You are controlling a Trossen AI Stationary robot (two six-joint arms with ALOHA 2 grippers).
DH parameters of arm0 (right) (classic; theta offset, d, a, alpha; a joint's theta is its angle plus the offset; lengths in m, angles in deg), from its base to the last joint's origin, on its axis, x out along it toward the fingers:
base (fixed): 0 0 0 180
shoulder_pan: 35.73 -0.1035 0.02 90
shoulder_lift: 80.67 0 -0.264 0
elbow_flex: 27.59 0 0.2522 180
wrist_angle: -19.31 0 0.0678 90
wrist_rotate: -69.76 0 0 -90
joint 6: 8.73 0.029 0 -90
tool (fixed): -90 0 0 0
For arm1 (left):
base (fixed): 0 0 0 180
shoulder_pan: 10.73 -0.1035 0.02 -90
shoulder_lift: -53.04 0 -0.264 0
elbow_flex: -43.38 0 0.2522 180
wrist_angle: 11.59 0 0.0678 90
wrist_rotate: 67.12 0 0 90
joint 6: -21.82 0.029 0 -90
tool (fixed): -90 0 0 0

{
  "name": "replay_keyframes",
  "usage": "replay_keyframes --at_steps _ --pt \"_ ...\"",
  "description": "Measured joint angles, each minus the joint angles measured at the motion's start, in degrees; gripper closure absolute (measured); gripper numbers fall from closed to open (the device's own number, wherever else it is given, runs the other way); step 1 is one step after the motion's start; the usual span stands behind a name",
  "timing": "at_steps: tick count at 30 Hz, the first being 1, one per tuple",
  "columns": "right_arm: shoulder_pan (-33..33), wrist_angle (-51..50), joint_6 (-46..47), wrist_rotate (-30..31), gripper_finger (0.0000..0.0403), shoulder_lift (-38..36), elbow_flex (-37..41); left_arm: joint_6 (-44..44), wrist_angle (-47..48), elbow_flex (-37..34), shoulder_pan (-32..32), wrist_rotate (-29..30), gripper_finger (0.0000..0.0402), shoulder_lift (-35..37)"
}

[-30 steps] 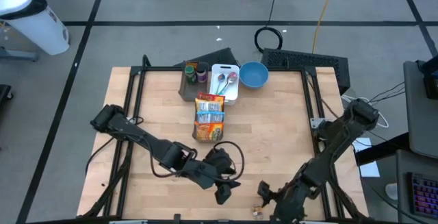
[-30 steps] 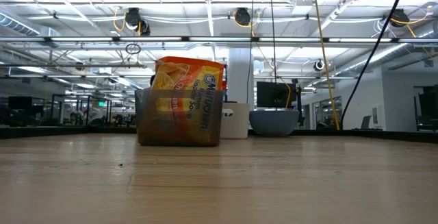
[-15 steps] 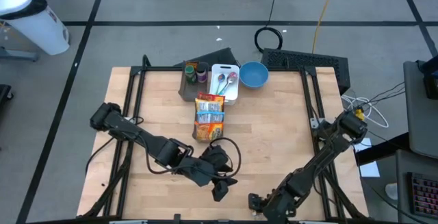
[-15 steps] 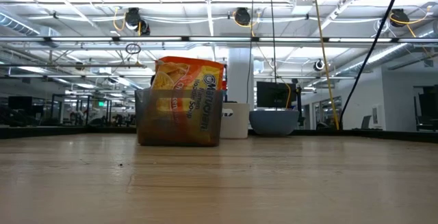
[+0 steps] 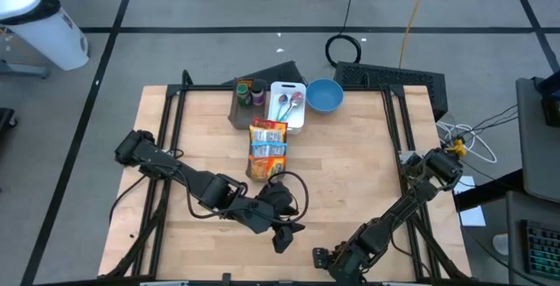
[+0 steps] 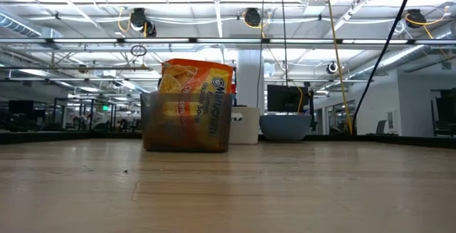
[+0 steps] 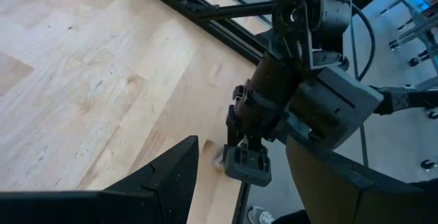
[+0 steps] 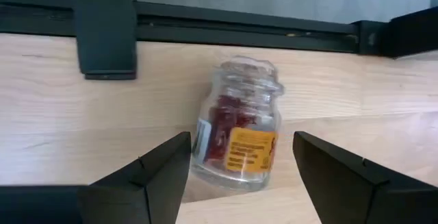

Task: Pick & Place Food Item
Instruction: Put the brown spice bottle into the top black bin

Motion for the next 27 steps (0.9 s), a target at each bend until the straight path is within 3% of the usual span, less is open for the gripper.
replay_keyframes --at_steps 16,27 --pt "2.4 0.3 3.8 -4.9 0.0153 0.0 0.0 0.3 0.0 0.0 -0.2 0.0 0.0172 0.0" --pt "2.1 -3.1 5.1 -7.0 0.0188 3.3 -0.1 -0.3 -0.1 0.0 -0.9 0.0 0.0172 0.0"
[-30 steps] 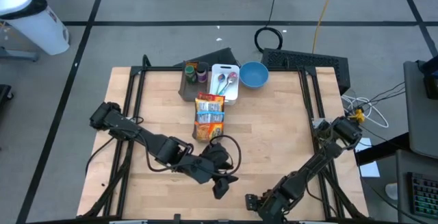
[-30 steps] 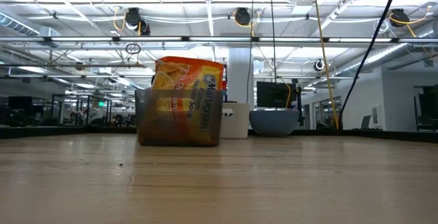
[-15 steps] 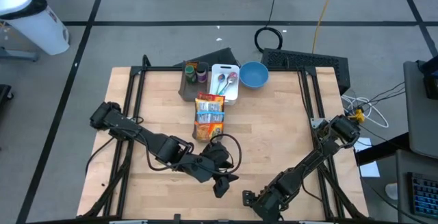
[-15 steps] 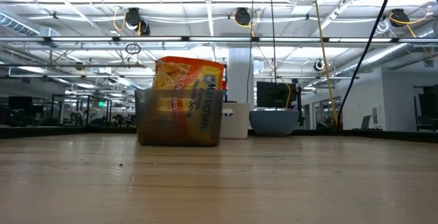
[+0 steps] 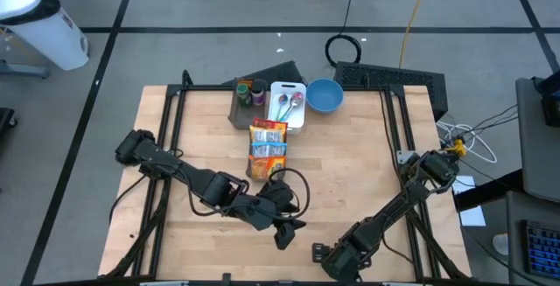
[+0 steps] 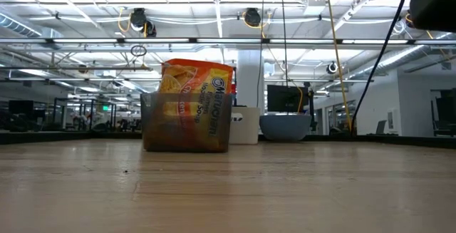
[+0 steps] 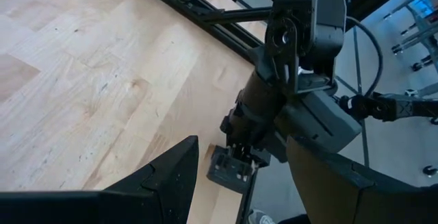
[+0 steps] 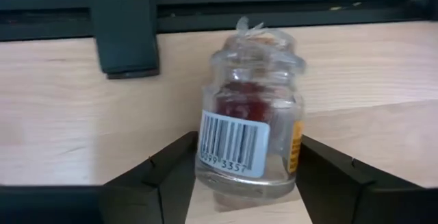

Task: Pick & Place Food Item
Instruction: Put the brown spice bottle into the top black bin

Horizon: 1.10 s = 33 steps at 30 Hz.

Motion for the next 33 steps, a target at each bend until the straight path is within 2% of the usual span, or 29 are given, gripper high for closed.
replay_keyframes --at_steps 7,15,26,33 --pt "0.7 -0.8 2.0 2.2 0.0214 -0.6 0.1 0.0 0.0 0.0 0.0 0.0 0.0172 0.0" --pt "2.6 -1.8 5.3 2.4 0.0205 -0.9 0.2 0.0 0.0 0.0 0.0 0.0 0.0172 0.0" --pt "5.6 -4.8 8.7 3.4 0.0211 -2.8 0.2 -0.5 0.2 0.0 0.2 -0.5 0.0172 0.0" --pt "8.8 -6.4 12.4 2.7 0.0216 -6.0 0.2 -2.3 4.6 0.0 1.2 -0.6 0.0172 0.4"
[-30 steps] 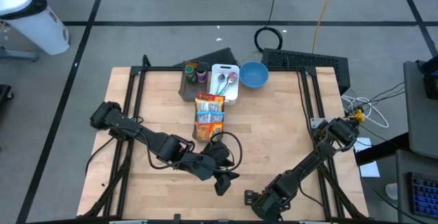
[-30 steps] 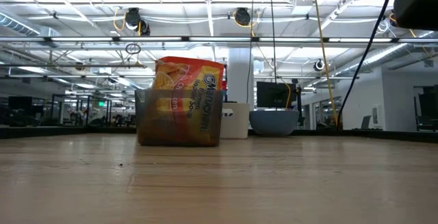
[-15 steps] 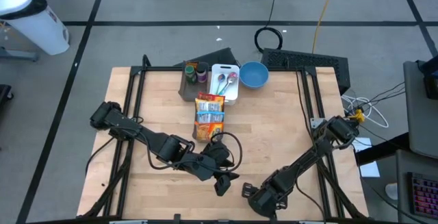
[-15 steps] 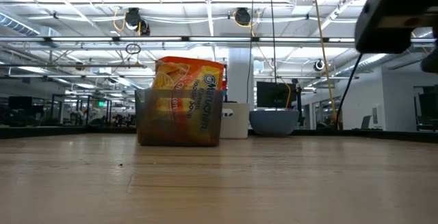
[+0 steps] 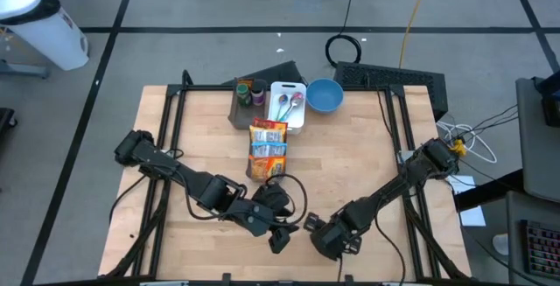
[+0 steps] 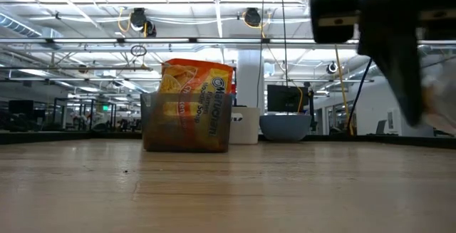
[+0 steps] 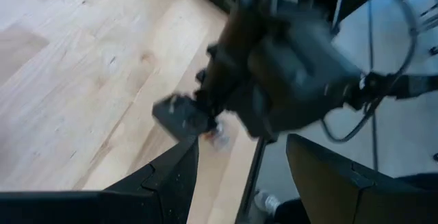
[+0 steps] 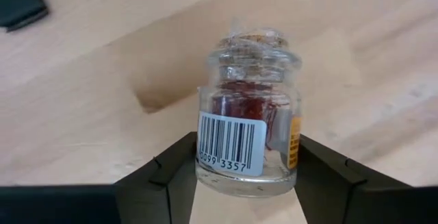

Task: Pick & Place Food Item
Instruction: Put the brown spice bottle into the top black bin

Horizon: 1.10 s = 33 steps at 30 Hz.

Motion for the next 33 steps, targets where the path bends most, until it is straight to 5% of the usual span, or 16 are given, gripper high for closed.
replay_keyframes --at_steps 11,24,33 --pt "4.9 0.5 4.2 1.8 0.0216 -6.7 0.0 -3.4 13.5 0.0 2.2 3.5 0.0172 8.0" --pt "16.0 8.8 13.6 15.0 0.0216 -21.3 0.0 -7.2 25.2 0.0 4.9 12.1 0.0172 19.3" --pt "25.0 19.7 20.6 18.3 0.0210 -26.0 0.0 -10.6 26.5 0.0 -3.3 13.0 0.0172 20.3"
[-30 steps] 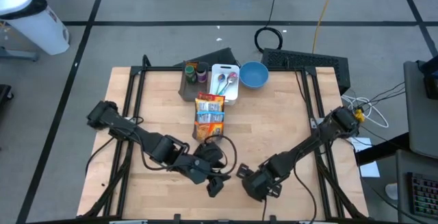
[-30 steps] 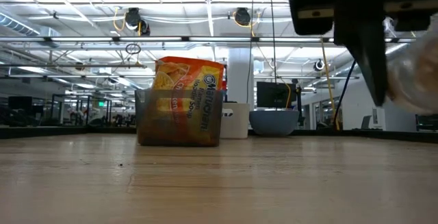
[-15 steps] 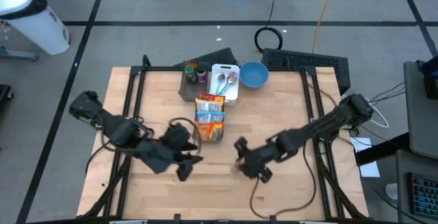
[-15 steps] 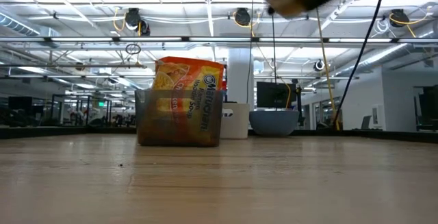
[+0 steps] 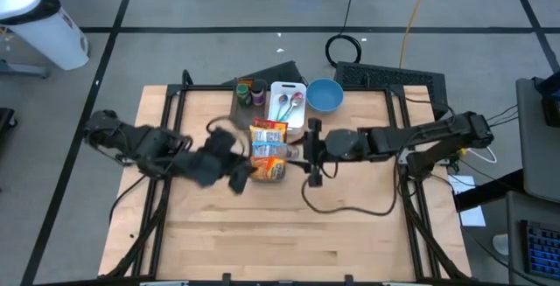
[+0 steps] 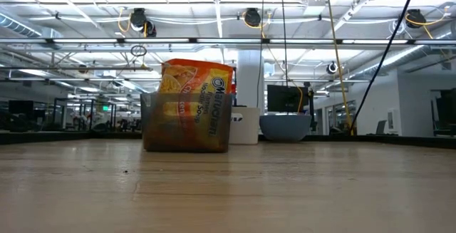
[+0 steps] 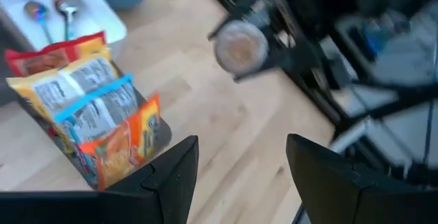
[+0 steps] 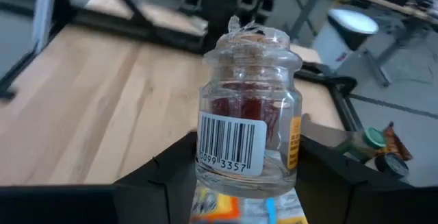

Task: Pick & Place Food Item
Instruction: Put the brown spice bottle into the top black bin

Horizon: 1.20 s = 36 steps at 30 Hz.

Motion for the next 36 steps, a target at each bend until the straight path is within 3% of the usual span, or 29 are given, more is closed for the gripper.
replay_keyframes --at_steps 8,15,19,27,36 --pt "2.3 0.9 1.9 -0.2 0.0216 0.0 0.0 -4.4 -2.6 0.0 -13.6 -9.7 0.0172 0.0" --pt "2.3 0.9 1.6 1.0 0.0215 0.0 0.0 0.2 -16.5 0.0 -19.9 -19.2 0.0172 -2.6" --pt "2.3 -1.0 1.2 0.8 0.0215 -0.9 0.0 0.5 -16.1 0.0 -21.9 -25.1 0.0172 -5.4" --pt "2.7 -6.5 -0.3 1.0 0.0217 -4.9 -0.1 0.5 -14.8 0.0 -22.2 -21.4 0.0172 -6.0" --pt "3.4 -6.0 -1.2 1.0 0.0213 -5.6 0.0 0.3 -19.7 0.0 -22.7 -21.9 0.0172 -6.5"
